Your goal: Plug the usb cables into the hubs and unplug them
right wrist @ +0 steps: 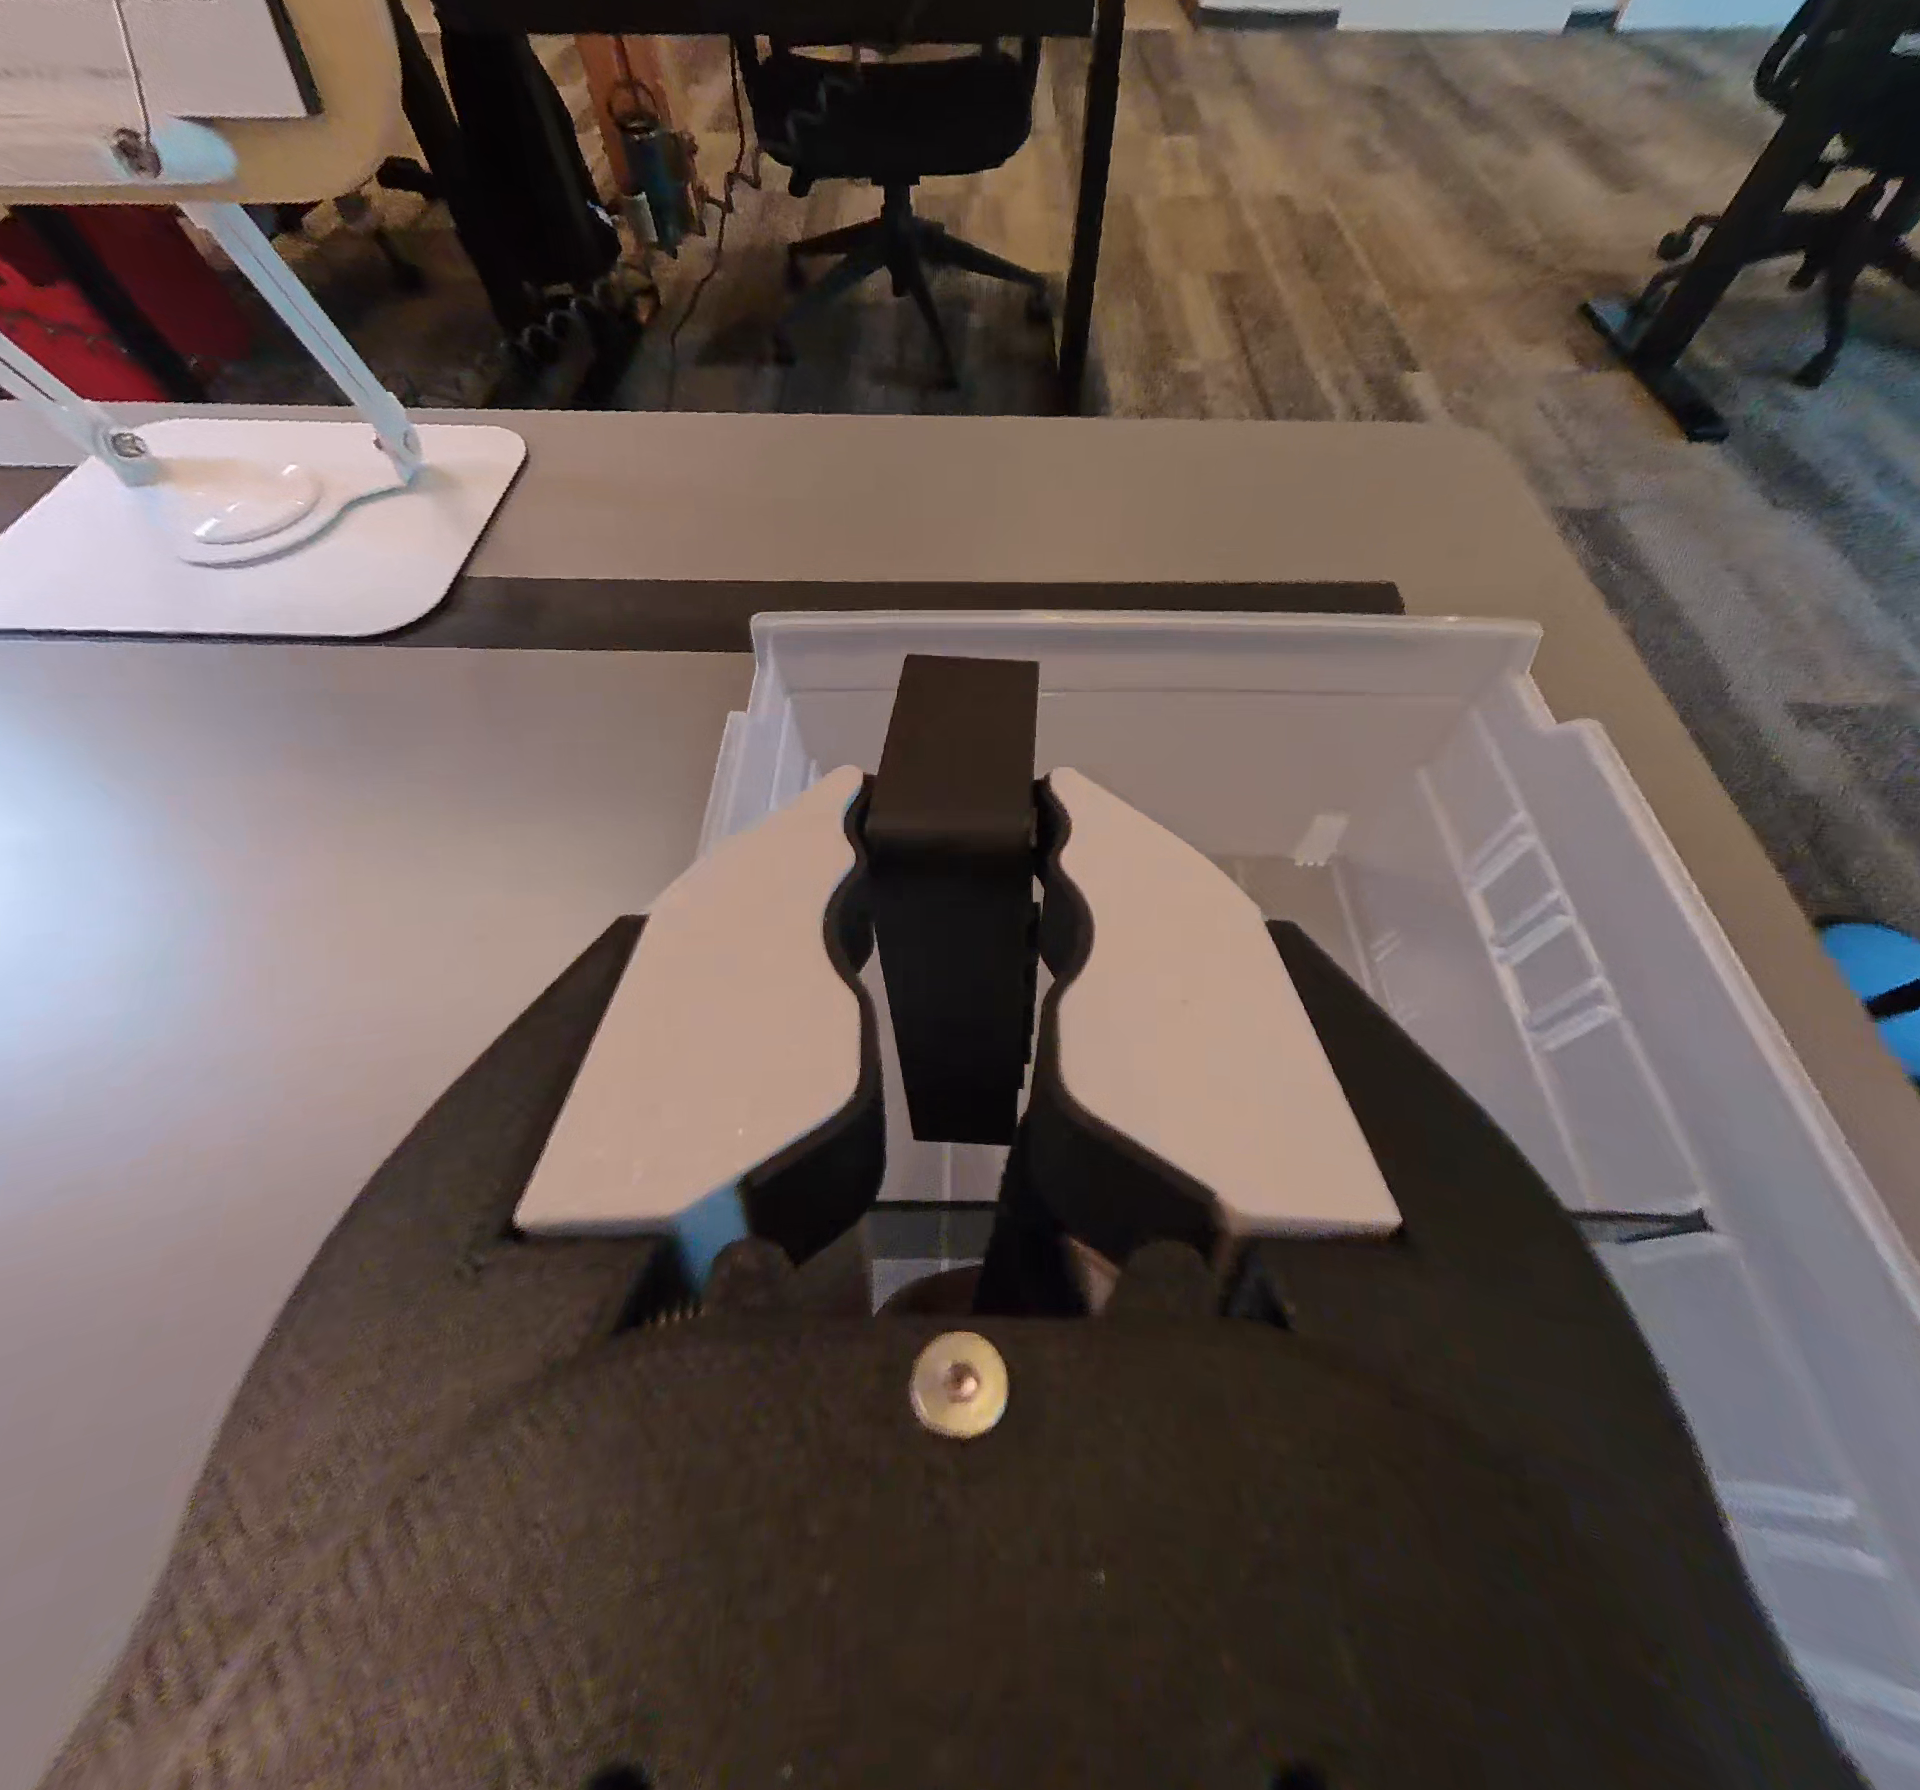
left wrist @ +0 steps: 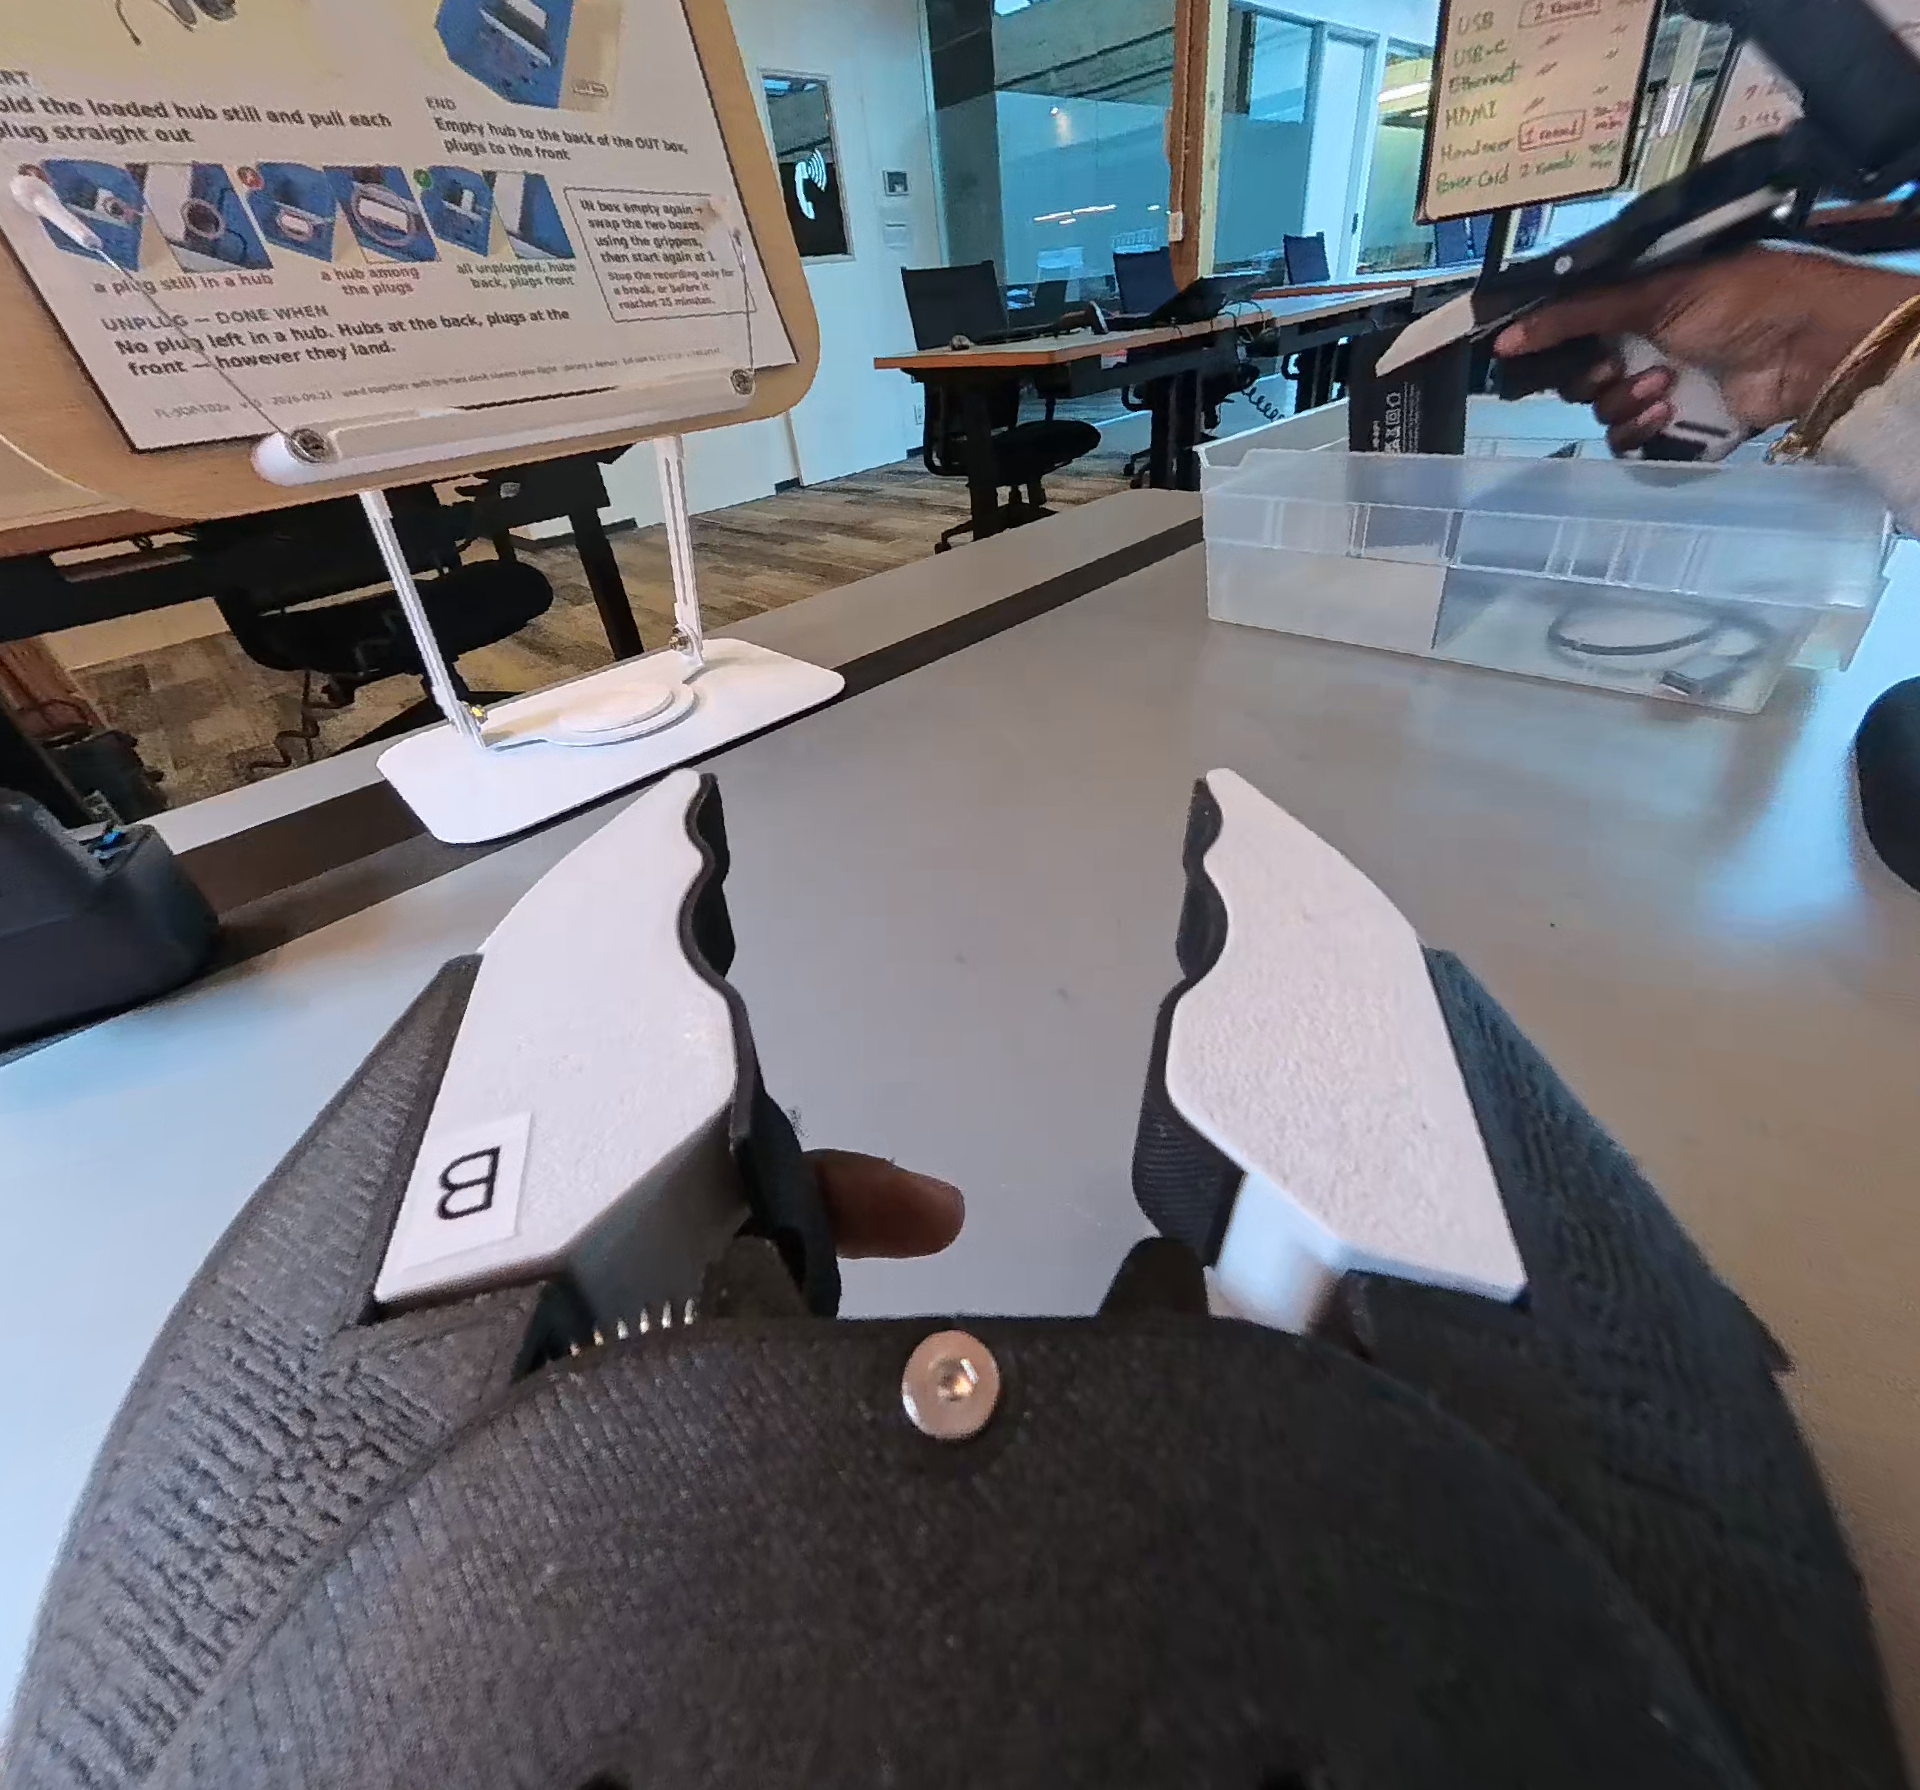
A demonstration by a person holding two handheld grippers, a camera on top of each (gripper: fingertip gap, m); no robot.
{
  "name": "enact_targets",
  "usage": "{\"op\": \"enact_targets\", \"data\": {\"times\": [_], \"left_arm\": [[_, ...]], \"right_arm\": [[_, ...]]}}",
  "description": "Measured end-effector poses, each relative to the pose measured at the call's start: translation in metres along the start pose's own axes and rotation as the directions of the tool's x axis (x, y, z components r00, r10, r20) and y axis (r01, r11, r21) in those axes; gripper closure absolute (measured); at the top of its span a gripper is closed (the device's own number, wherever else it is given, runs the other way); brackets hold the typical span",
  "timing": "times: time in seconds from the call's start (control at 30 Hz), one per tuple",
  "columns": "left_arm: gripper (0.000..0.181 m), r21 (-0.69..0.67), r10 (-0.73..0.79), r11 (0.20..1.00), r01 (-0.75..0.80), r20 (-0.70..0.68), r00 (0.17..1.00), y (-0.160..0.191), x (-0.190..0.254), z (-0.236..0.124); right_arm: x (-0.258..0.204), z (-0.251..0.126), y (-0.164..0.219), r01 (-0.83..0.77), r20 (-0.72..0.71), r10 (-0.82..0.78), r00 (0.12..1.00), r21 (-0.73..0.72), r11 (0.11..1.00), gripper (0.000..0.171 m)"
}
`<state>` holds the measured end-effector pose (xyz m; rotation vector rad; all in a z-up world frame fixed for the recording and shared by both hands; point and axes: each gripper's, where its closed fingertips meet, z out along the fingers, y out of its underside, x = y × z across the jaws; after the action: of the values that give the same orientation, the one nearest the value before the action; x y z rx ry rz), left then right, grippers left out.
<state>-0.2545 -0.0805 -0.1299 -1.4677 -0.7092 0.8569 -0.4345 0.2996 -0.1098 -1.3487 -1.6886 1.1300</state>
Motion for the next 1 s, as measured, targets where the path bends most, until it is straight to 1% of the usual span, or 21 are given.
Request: {"op": "enact_targets", "data": {"times": [0.07,0.13,0.23,0.37,0.4,0.47,0.53,0.6,0.63,0.7,0.77,0.8,0.83,0.87,0.9,0.97,1.0], "left_arm": [[0.098,0.003,-0.001,1.000,0.001,-0.001,1.000,-0.001,0.000,0.000],[0.099,0.002,0.002,1.000,-0.002,-0.003,1.000,-0.001,0.001,-0.001],[0.099,-0.004,0.017,1.000,-0.017,-0.004,1.000,0.000,0.001,0.000],[0.100,-0.009,0.022,1.000,-0.023,-0.013,1.000,0.001,0.003,0.000],[0.100,-0.009,0.020,1.000,-0.020,-0.018,1.000,0.001,0.004,0.000],[0.100,-0.011,0.012,1.000,-0.013,-0.026,1.000,0.001,0.005,0.000],[0.100,-0.005,0.005,1.000,-0.005,-0.037,0.999,0.001,0.007,0.000],[0.099,0.004,-0.007,1.000,0.008,-0.047,0.999,-0.001,0.008,0.000],[0.099,0.008,-0.017,1.000,0.017,-0.053,0.998,-0.002,0.008,-0.001],[0.099,0.014,-0.041,0.999,0.042,-0.064,0.997,-0.003,0.008,-0.001],[0.099,0.020,-0.060,0.998,0.062,-0.070,0.996,-0.003,0.008,-0.001],[0.099,0.027,-0.064,0.997,0.066,-0.072,0.995,-0.004,0.008,-0.001],[0.099,0.037,-0.063,0.997,0.065,-0.073,0.995,-0.005,0.008,-0.001],[0.099,0.044,-0.060,0.997,0.064,-0.075,0.995,-0.006,0.008,-0.001],[0.099,0.044,-0.059,0.997,0.062,-0.080,0.995,-0.006,0.009,-0.001],[0.099,0.033,-0.060,0.997,0.064,-0.095,0.994,-0.004,0.011,-0.001],[0.099,0.023,-0.057,0.998,0.059,-0.105,0.993,-0.002,0.013,0.000]], "right_arm": [[-0.003,0.004,0.004,0.062,0.020,-0.062,0.998,0.014,0.998,0.143],[-0.007,0.011,0.017,0.085,0.050,-0.084,0.995,-0.026,0.996,0.142],[-0.007,0.019,0.039,0.069,0.072,-0.060,0.996,-0.137,0.988,0.142],[-0.002,0.017,0.047,0.037,0.040,-0.030,0.999,-0.201,0.979,0.141],[0.001,0.016,0.050,0.029,0.028,-0.024,0.999,-0.225,0.974,0.139],[0.000,0.016,0.053,0.023,0.038,-0.013,0.999,-0.254,0.967,0.129],[0.000,0.014,0.046,0.003,0.033,0.005,0.999,-0.232,0.973,0.122],[0.001,0.007,0.027,-0.022,0.026,0.026,0.999,-0.151,0.988,0.115],[0.000,0.002,0.013,-0.034,0.035,0.037,0.999,-0.082,0.996,0.112],[-0.006,-0.017,-0.024,-0.075,0.090,0.066,0.994,0.107,0.991,0.105],[-0.012,-0.045,-0.065,-0.155,0.166,0.106,0.980,0.325,0.933,0.091],[-0.013,-0.062,-0.083,-0.198,0.204,0.119,0.972,0.425,0.883,0.080],[-0.016,-0.079,-0.100,-0.228,0.242,0.115,0.963,0.516,0.826,0.065],[-0.022,-0.096,-0.113,-0.251,0.285,0.094,0.954,0.588,0.769,0.047],[-0.027,-0.109,-0.121,-0.251,0.309,0.061,0.949,0.625,0.739,0.039],[-0.038,-0.128,-0.127,-0.232,0.345,-0.003,0.938,0.636,0.736,0.031],[-0.042,-0.135,-0.127,-0.205,0.345,-0.039,0.938,0.639,0.741,0.029]]}}
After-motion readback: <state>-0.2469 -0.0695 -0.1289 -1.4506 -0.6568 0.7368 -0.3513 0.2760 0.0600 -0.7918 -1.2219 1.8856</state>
